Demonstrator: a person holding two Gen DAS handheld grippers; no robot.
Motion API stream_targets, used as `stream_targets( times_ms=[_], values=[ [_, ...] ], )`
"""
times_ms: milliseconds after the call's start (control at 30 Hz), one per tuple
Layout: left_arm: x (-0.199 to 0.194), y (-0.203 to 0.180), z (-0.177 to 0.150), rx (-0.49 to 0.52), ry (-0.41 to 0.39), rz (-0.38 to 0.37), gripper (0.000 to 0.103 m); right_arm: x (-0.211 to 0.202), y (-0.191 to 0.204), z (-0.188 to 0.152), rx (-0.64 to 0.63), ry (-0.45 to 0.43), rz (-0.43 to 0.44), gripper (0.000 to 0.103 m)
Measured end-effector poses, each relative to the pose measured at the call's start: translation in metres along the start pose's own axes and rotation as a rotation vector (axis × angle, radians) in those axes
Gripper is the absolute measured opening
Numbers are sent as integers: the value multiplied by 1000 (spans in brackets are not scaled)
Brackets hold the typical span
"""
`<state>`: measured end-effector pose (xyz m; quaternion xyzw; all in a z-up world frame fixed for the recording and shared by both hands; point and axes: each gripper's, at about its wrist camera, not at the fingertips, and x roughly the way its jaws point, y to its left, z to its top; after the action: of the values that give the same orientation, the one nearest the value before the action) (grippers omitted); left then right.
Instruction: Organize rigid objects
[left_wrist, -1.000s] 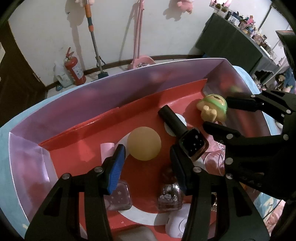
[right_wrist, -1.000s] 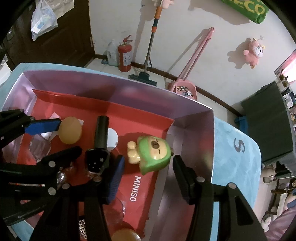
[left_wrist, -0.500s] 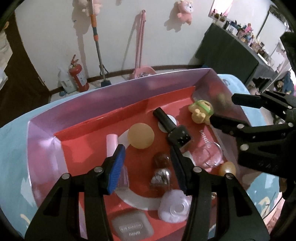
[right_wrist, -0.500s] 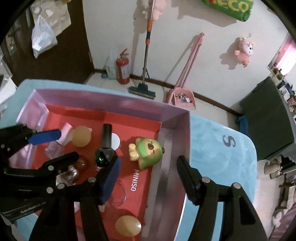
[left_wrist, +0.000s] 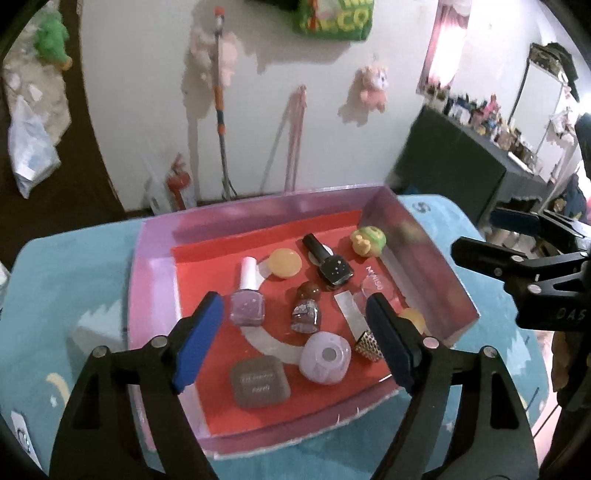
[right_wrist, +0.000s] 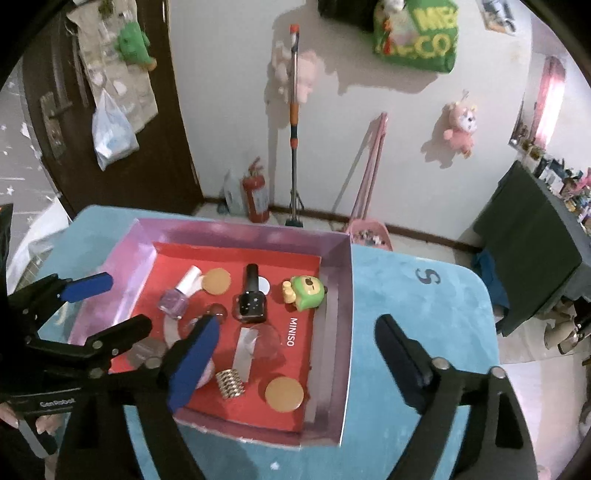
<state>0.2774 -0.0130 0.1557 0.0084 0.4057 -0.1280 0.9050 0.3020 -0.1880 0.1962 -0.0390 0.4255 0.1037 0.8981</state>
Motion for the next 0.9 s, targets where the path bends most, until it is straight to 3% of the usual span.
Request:
stream_targets(
  times_ms=[100,167,400,733,900],
  values=[
    [-19,0,-12,-7,-71,38,81,-19,3,-14,5,-60,-13,96],
    [-28,1,-20,-16,-110,64,91,-25,7,-22,-4,-96,-31,97],
    [-35,6,-53,-51,-228,144,91,-27,14,-60,39,-211,2,103],
    [4,3,-76,-20,-264,228,92,20,22,-90,44,-278,-10,103],
    [17,13,-82,-56,-266,237,92,38,25,-92,45,-289,-8,103]
  ],
)
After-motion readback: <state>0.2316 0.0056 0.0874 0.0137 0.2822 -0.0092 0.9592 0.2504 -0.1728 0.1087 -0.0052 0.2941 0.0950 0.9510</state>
